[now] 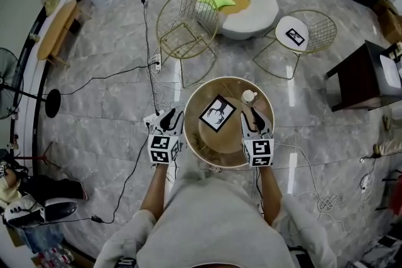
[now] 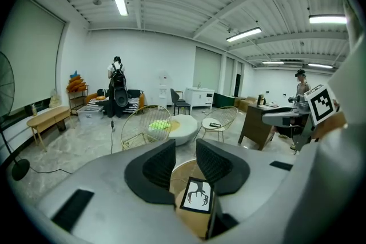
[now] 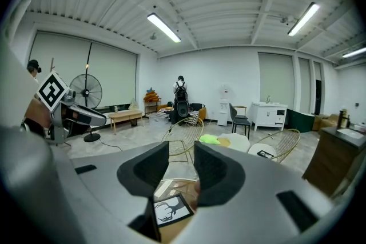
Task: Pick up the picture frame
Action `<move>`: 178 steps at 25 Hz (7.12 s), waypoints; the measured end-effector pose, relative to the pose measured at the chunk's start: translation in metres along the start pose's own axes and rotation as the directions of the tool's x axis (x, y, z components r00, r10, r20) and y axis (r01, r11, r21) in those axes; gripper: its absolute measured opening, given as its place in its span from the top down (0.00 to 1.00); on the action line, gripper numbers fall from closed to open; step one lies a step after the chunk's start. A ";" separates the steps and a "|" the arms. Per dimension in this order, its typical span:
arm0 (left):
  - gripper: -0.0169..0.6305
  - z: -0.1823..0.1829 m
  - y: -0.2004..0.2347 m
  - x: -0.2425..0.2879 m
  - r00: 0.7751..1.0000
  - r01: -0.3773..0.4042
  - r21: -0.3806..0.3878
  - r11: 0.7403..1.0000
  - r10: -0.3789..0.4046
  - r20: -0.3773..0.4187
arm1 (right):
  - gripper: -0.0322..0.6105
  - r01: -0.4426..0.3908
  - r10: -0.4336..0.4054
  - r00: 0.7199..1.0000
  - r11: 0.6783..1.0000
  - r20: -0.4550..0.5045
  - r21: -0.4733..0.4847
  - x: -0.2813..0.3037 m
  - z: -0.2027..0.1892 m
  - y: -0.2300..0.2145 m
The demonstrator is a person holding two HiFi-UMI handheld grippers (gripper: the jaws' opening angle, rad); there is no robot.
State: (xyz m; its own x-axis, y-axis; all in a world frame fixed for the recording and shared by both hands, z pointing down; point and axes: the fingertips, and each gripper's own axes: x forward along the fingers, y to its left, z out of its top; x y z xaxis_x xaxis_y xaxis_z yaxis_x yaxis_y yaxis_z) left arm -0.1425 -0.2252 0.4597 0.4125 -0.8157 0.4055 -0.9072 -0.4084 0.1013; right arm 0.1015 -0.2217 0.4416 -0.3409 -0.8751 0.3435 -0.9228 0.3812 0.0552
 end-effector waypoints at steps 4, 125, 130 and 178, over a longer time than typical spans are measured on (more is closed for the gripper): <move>0.81 0.002 0.000 0.020 0.999 0.043 0.009 0.999 -0.042 -0.013 | 0.74 0.030 -0.030 1.000 1.000 -0.009 0.010 0.008 -0.001 -0.006; 0.81 -0.340 -0.018 0.305 0.685 0.585 0.041 0.810 -0.466 -0.560 | 0.69 0.415 -0.199 0.847 0.827 -0.493 0.379 0.179 -0.395 0.042; 0.81 -0.347 -0.018 0.310 0.686 0.569 0.032 0.822 -0.454 -0.568 | 0.69 0.445 -0.212 0.831 0.808 -0.514 0.386 0.187 -0.404 0.039; 0.86 -0.331 -0.021 0.301 0.744 0.499 0.001 0.866 -0.428 -0.513 | 0.83 0.526 -0.265 0.812 0.718 -0.520 0.456 0.178 -0.394 0.028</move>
State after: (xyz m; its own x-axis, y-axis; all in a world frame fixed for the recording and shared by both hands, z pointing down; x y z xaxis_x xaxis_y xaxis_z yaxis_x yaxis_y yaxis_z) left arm -0.0263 -0.3267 0.8801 0.6526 -0.2221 0.7244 -0.5800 -0.7617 0.2889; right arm 0.0853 -0.2495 0.8741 0.0607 -0.6568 0.7516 -0.9235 -0.3227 -0.2074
